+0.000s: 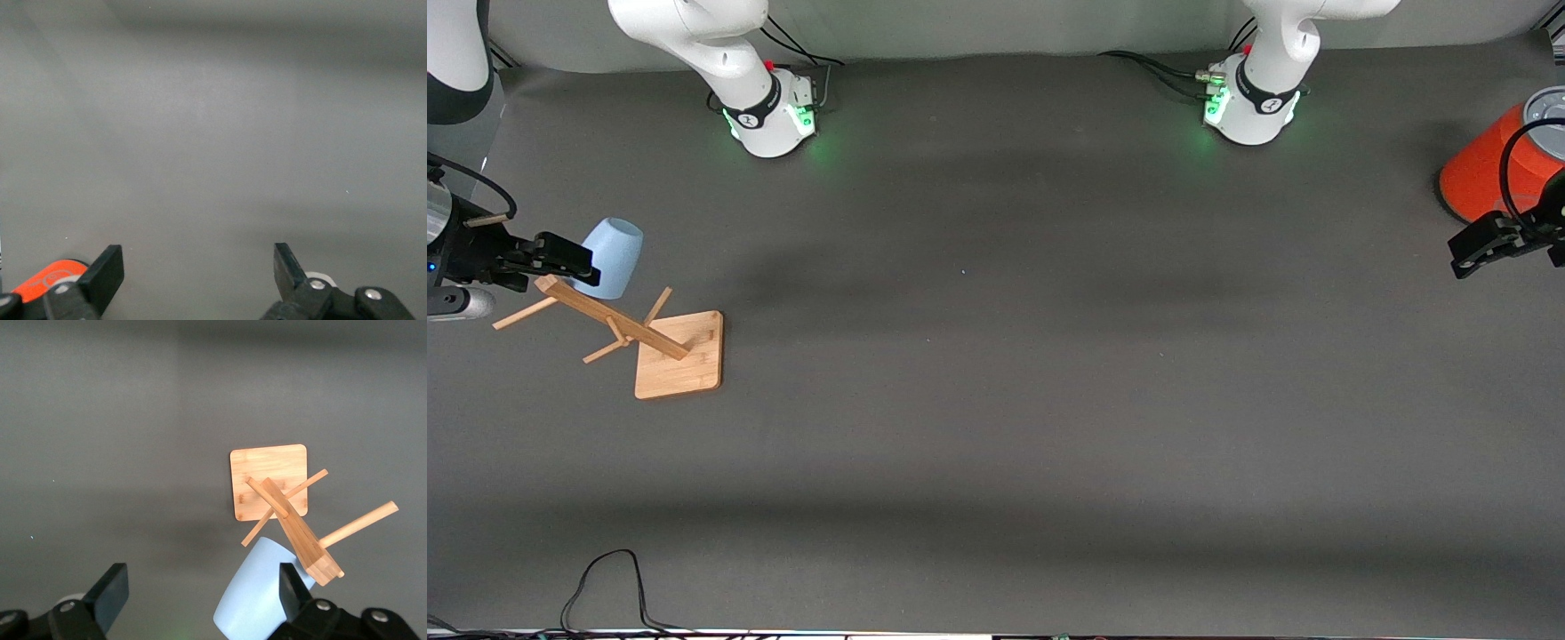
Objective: Rotate and upright cup with both arms
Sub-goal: 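Move the right gripper to the light blue cup on the mug tree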
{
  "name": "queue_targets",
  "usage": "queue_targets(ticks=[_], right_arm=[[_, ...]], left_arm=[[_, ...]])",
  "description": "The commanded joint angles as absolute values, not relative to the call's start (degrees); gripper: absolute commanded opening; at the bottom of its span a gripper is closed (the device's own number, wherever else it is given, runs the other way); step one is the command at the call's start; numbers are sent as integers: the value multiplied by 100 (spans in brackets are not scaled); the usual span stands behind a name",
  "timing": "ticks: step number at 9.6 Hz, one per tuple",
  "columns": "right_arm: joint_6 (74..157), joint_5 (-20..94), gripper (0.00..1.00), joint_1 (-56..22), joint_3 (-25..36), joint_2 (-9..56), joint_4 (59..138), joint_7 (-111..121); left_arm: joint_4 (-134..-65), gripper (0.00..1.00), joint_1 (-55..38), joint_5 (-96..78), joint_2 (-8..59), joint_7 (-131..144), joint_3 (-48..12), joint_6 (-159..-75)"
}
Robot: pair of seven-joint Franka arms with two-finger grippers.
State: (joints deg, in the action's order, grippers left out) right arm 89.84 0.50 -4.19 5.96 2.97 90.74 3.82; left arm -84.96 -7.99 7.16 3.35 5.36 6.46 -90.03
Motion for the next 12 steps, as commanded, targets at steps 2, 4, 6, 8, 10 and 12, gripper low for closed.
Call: queue_targets(ticks=[2,4,6,8,10,12], right_arm=[[9035,44,100,-501,886,10,9376,500],[9323,35,100,-492,1053,-638,10226,510],[9404,35,100,-501,1195,-984,10704,440],[9334,35,100,-492,1204,-1002,10731,-110],[9211,35,100,-501,1204,-1002,10801,-1670],[9185,9,100,-492,1239,-1011,10863,-2921]], left_arm=[[-7239,100,-835,712,1673,440,703,-9026],[-6279,100,-765,546,2668,439,703,-9210],[-6214,100,-642,406,2952,439,668,-9430],[-6214,100,-624,106,2988,500,686,-9475],[-6214,100,-615,114,2988,475,694,-9440],[-6205,100,-598,114,2979,466,703,-9422]])
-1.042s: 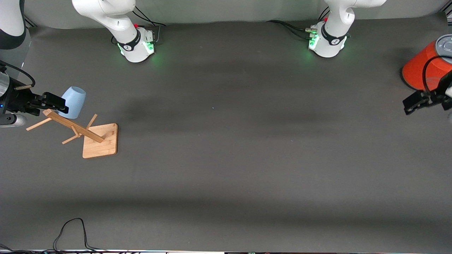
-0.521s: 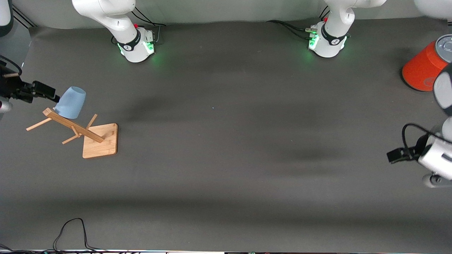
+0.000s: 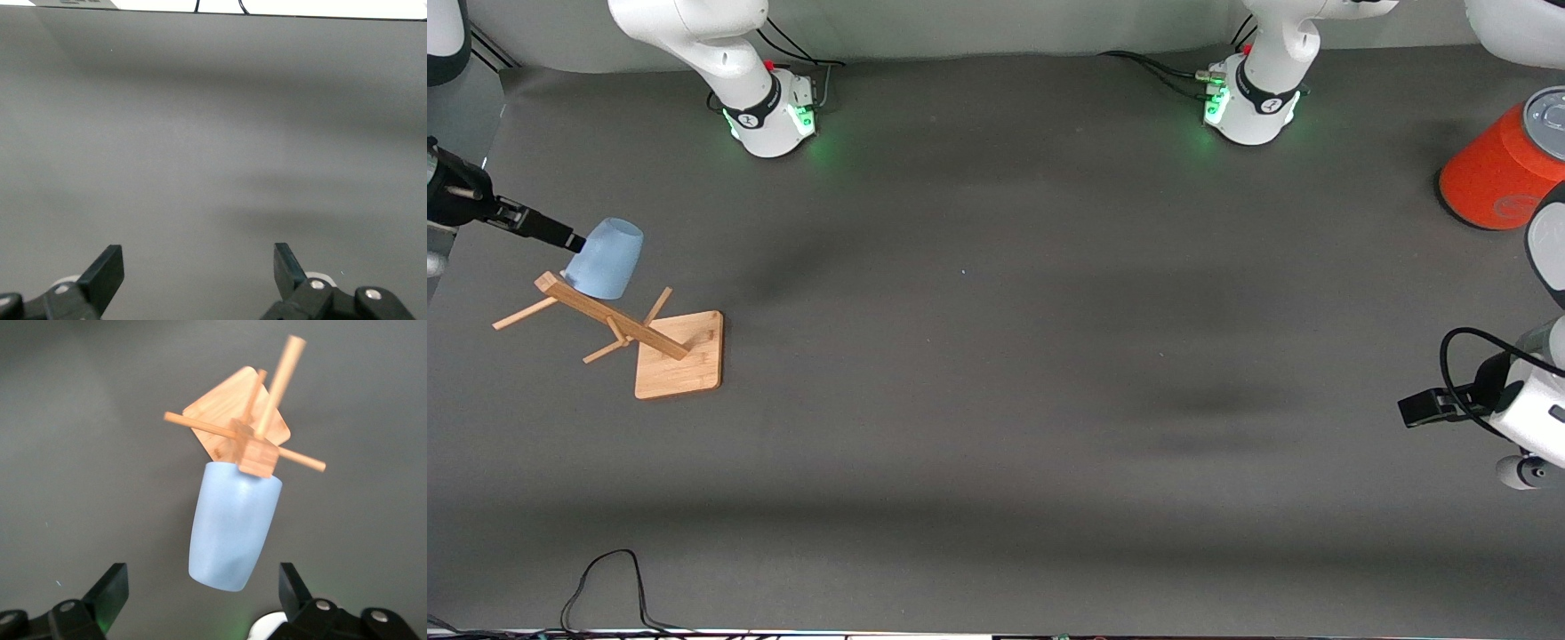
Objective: Rotate and upright cup with both arms
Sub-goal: 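Close the right gripper around the blue cup's body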
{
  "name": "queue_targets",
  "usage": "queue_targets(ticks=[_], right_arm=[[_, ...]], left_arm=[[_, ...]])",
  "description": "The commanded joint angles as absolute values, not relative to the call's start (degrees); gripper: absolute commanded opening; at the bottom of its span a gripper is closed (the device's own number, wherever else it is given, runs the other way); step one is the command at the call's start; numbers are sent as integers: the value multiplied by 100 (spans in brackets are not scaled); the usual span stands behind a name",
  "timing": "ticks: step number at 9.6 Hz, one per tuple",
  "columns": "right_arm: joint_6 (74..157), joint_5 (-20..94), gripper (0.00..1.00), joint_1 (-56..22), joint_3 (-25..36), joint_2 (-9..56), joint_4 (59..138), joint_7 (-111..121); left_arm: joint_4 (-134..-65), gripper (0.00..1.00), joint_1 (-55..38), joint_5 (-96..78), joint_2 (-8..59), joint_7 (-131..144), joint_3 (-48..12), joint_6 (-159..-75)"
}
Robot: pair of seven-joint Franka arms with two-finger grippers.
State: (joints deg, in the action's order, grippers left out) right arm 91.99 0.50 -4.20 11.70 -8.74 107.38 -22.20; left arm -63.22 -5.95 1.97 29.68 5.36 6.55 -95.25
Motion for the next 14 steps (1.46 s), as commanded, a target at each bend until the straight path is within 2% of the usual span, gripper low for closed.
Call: queue_targets(ticks=[1,7,12,14], right_arm=[[9202,-9,100,-492,1265,-1002,10933,-3153],[10273,-9,100,-483,1414,-984,11996,-3067],[10696,-9,100,-483,1441,-835,12243,-3067],[10696,9,53,-492,1441,-835,12243,-3067]], left_arm=[[-6214,100,-598,114,2979,475,703,-9431],[-6293,100,-598,105,2971,457,703,-9352],[-6337,100,-606,97,2936,466,694,-9299],[-6328,100,-606,88,2936,466,694,-9308]])
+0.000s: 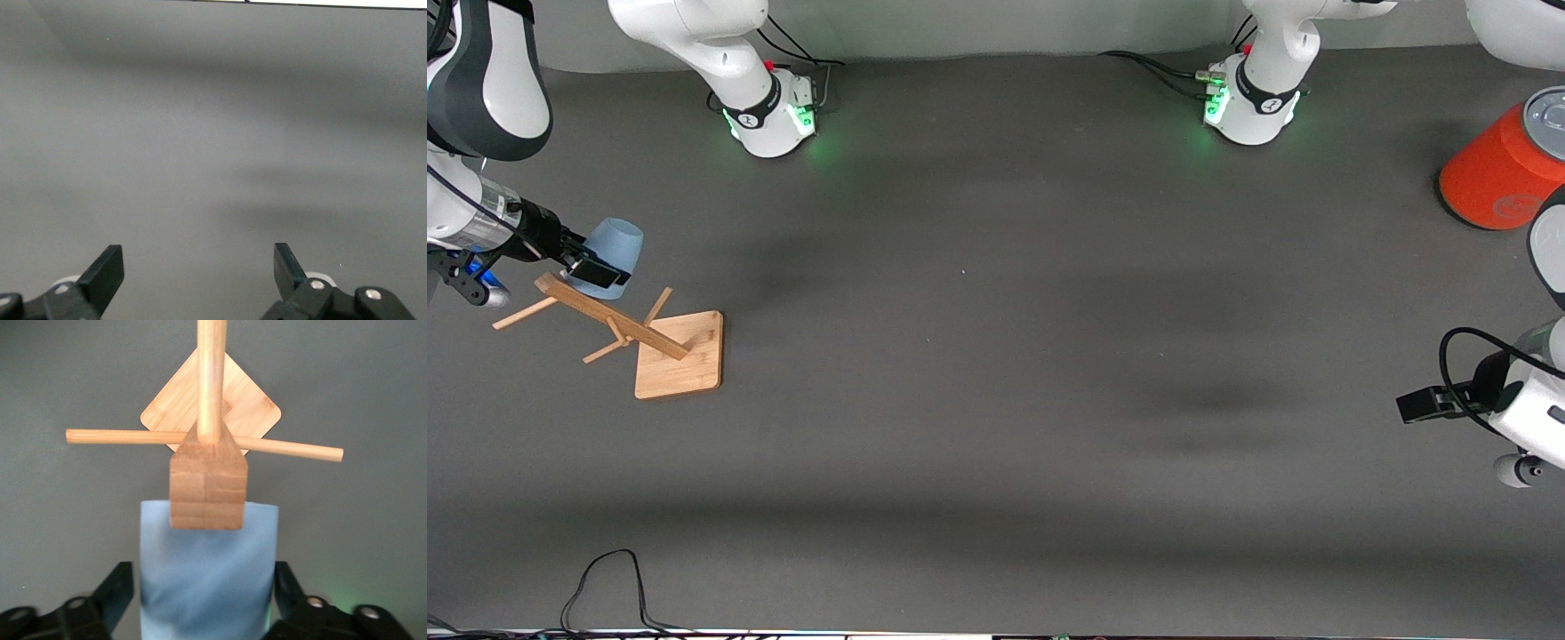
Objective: Rotate and upright cup with both arms
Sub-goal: 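Close the right gripper around the blue cup's body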
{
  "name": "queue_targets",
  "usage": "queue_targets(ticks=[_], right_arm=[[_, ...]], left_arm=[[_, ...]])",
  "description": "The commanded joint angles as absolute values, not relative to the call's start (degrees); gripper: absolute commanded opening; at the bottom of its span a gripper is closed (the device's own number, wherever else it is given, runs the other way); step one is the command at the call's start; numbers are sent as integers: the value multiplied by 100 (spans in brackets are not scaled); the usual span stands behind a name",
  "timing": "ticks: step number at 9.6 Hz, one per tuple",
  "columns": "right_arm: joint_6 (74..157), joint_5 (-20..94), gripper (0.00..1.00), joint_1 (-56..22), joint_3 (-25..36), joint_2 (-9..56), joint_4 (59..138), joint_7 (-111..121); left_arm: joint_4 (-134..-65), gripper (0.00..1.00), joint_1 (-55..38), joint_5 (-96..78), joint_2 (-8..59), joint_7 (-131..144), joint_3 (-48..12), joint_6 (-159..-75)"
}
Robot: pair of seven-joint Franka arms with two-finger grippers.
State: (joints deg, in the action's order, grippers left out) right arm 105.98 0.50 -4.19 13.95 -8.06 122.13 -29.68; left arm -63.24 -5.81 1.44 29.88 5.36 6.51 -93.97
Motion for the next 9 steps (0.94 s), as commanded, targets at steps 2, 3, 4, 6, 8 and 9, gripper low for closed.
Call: queue_targets(ticks=[2,3,4,6,8,9], right_arm=[[10696,-9,47,-492,1441,-835,12243,-3067],[10670,9,47,-492,1441,-870,12234,-3067],[10609,-9,47,-510,1433,-940,12234,-3102],[10250,9,47,-536,1398,-1220,12226,-3181],[9854,9,47,-588,1345,-1563,12217,-3400],[9670,9,46,-798,1345,-1738,12217,-3636]], left_arm=[[-6319,100,-598,97,2936,466,694,-9334],[-6328,100,-589,97,2936,457,694,-9334],[-6337,100,-589,97,2936,457,694,-9325],[-6328,100,-589,97,2936,457,694,-9325],[-6328,100,-589,97,2936,457,694,-9325],[-6328,100,-580,88,2936,457,694,-9325]])
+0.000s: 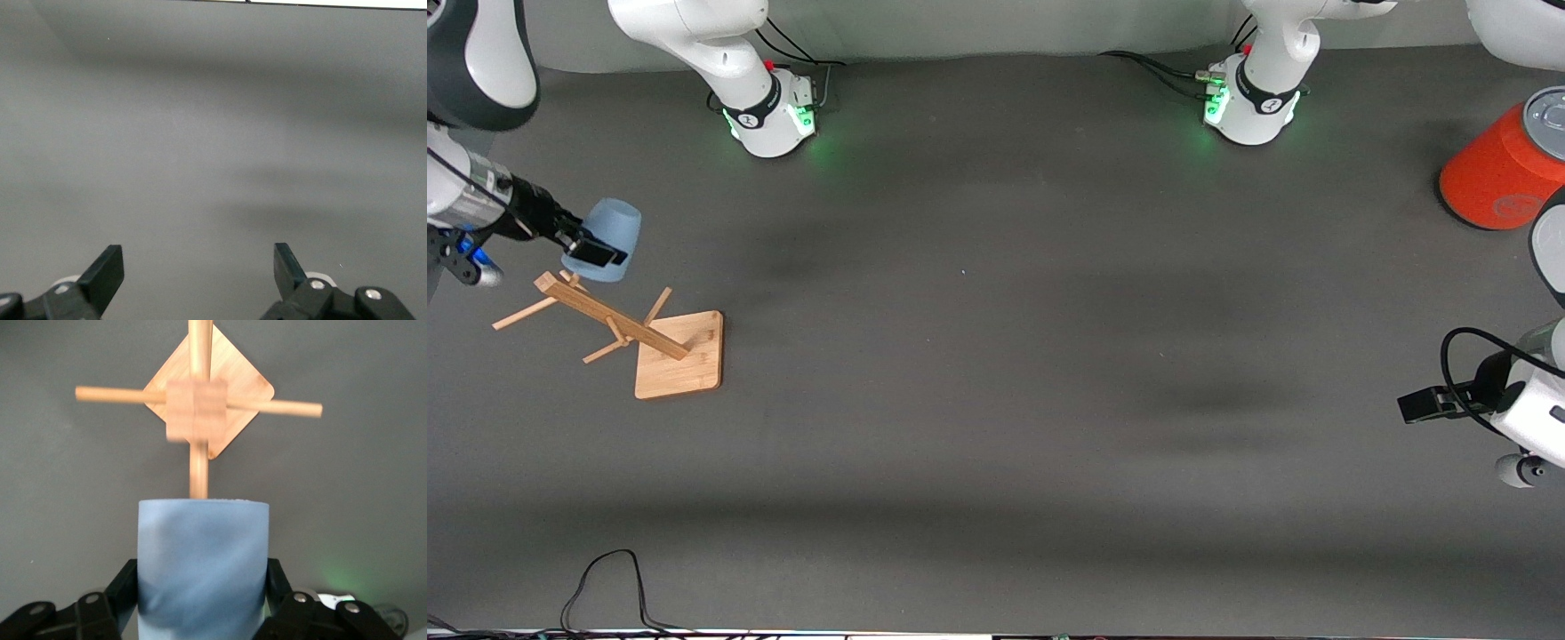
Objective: Rotate and upright cup with both arms
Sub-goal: 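Lift the blue cup off the tree branch with the right gripper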
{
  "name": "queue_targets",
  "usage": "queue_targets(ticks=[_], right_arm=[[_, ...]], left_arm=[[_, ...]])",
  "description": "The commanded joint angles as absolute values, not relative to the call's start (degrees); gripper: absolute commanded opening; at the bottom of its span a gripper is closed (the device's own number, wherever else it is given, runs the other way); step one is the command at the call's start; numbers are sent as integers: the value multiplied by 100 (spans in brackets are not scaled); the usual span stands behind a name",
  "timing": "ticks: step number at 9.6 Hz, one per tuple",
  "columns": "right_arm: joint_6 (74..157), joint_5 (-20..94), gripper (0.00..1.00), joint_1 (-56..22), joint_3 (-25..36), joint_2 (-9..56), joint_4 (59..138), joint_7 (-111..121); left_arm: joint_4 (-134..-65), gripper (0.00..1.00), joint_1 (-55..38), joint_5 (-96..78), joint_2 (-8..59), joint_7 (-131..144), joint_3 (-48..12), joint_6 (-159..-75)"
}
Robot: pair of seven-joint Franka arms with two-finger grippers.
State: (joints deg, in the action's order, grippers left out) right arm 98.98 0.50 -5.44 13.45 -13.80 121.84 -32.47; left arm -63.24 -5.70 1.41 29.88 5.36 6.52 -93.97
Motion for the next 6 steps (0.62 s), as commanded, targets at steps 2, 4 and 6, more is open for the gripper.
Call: queue_targets(ticks=[2,4,6], right_arm=[[9370,17,46,-1254,1336,-2029,12217,-4356],[9211,88,44,-1982,1327,-2136,12173,-5496],[9263,297,44,-2922,1336,-1996,11972,-6831]], left_arm=[[-6328,100,-598,88,2936,483,703,-9308],[-6363,100,-571,88,2936,475,703,-9299],[-6363,100,-536,79,2927,483,694,-9308]])
